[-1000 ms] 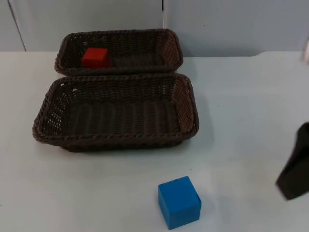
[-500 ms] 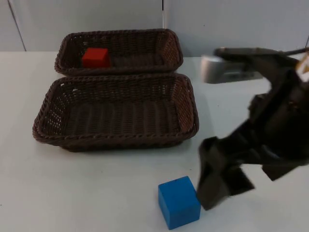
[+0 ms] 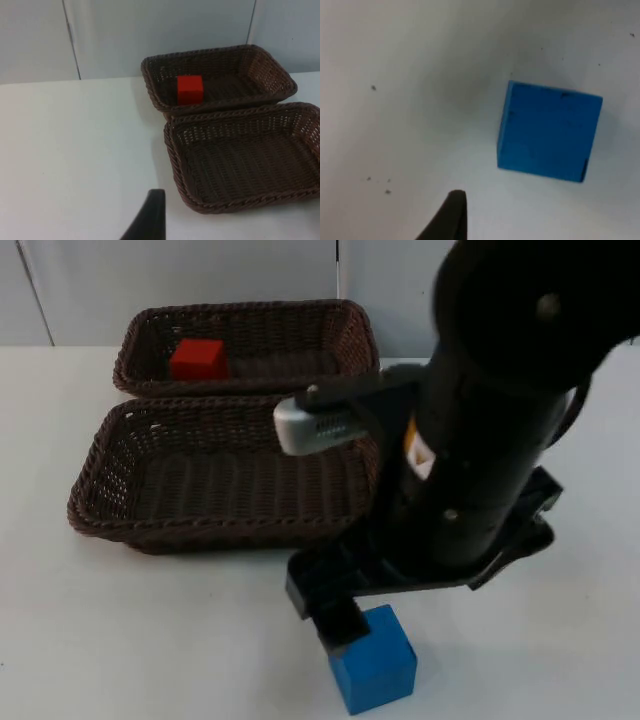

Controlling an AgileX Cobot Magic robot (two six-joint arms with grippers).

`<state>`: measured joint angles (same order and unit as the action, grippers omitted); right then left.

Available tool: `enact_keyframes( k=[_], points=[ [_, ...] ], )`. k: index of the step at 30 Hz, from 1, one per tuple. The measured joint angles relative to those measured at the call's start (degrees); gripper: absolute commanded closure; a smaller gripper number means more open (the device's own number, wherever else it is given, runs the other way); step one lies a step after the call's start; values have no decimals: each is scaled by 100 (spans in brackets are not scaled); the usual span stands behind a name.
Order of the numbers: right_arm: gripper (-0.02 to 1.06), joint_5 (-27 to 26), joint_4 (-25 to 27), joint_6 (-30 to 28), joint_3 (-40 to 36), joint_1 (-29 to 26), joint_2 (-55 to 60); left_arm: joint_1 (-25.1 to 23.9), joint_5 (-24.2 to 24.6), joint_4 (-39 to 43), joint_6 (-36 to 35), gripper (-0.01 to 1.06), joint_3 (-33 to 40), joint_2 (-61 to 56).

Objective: Pick up one cube with the left hand and place it into the upper basket. Pick up one cube with the right hand and place it into the lower basket.

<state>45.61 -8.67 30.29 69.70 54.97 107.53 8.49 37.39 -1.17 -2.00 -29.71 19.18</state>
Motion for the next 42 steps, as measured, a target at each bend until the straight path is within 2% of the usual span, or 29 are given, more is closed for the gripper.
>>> enact_keyframes(
  k=[2,6,9,16,24,28,32,33,34,37,38,40,41,42],
  points=[
    [-1,-13,-42,31,14,0,65,0,0,0,0,16,0,0],
    [-1,-208,-555,485,93,0,513,0,0,0,0,16,0,0],
    [-1,-342,-656,592,100,0,648,0,0,0,0,16,0,0],
    [0,-681,-712,625,100,0,938,0,0,0,0,16,0,0],
    [0,-794,-728,676,100,0,1186,0,0,-10,3,16,0,0],
    [6,-822,-741,676,100,0,1225,0,0,-10,3,16,0,0],
    [34,-865,-741,676,100,0,1225,0,0,-10,3,16,0,0],
    [34,-880,-741,676,100,0,1225,0,0,-10,3,16,0,0],
    [41,-893,-741,676,100,0,1225,0,0,-10,3,16,0,0],
    [69,-903,-741,687,100,0,1225,0,0,-10,3,16,0,0],
    [69,-916,-741,699,100,0,1225,0,0,-10,3,16,0,0],
    [92,-953,-741,699,100,0,1225,0,0,-10,3,16,0,0],
    [100,-957,-741,699,100,0,1225,0,0,-10,3,16,0,0],
    [105,-957,-741,699,100,0,1225,0,0,-10,3,16,0,0]
  ],
)
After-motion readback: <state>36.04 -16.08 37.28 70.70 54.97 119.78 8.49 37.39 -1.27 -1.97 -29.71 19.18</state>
